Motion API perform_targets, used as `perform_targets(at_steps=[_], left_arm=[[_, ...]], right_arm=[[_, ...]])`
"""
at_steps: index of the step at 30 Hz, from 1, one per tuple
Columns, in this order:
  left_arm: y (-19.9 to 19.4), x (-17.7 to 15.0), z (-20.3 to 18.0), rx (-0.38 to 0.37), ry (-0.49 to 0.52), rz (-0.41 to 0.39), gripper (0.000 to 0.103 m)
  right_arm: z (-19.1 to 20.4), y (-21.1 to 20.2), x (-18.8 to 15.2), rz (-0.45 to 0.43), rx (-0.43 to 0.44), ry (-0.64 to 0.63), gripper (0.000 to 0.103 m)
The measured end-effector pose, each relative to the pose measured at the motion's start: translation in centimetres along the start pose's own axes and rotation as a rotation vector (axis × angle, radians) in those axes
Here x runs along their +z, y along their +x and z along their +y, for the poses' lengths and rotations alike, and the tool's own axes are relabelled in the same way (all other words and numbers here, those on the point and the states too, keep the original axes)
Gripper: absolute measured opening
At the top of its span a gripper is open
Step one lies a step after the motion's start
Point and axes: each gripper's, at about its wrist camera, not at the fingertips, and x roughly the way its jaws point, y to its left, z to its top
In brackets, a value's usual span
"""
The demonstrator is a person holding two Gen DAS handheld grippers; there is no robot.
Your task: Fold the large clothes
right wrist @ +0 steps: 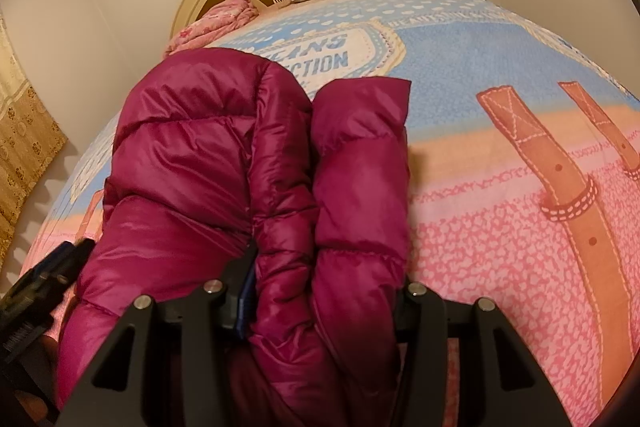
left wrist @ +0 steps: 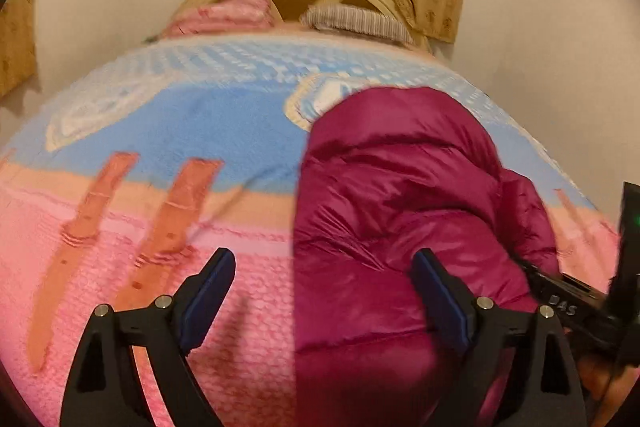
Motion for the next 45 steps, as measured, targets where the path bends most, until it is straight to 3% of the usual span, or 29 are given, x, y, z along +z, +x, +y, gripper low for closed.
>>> perform_targets(at_steps=[7,8,9,14,17,23,29,45], left_arm=[[2.0,0.1,-0.2,-0.050,-0.019,0.079,0.088],[2.0,0.1,-0.4,-0.081,-0.007,0.075,0.065],[2.0,0.1,-0.9,-0.118,0.015,0.085,0.056],[1.6,0.2,-1.7,-0.071,0.077,0.074,0.026],[0.6,0.4,-1.6,-0.064,0.102,0.052,0.016],[-2.8,0.6,-1.2,-0.023,0.140,0.002,0.013],[-6.4,0.0,1.8,0.006,0.095,-0.027,0.012],[-12.7,-0.6,11.8,0.141,-0.035,-0.103,0.012]], right_arm=[[0.1,0.0,0.0,-0.001,0.005,0.005,0.051],[0.1,0.0,0.0,-0.002,0.004,0.004,0.051],[0.1,-0.1,0.0,-0.002,0.004,0.003,0.051],[0.1,0.0,0.0,0.001,0.012,-0.006,0.044],[0.2,-0.4,0.0,-0.017,0.031,-0.015,0.034],[0.9,-1.7,-0.1,-0.038,0.060,-0.044,0.026],[3.7,-2.9,-0.4,-0.041,0.113,-0.079,0.023],[15.4,-2.4,-0.3,-0.028,0.262,-0.224,0.023]])
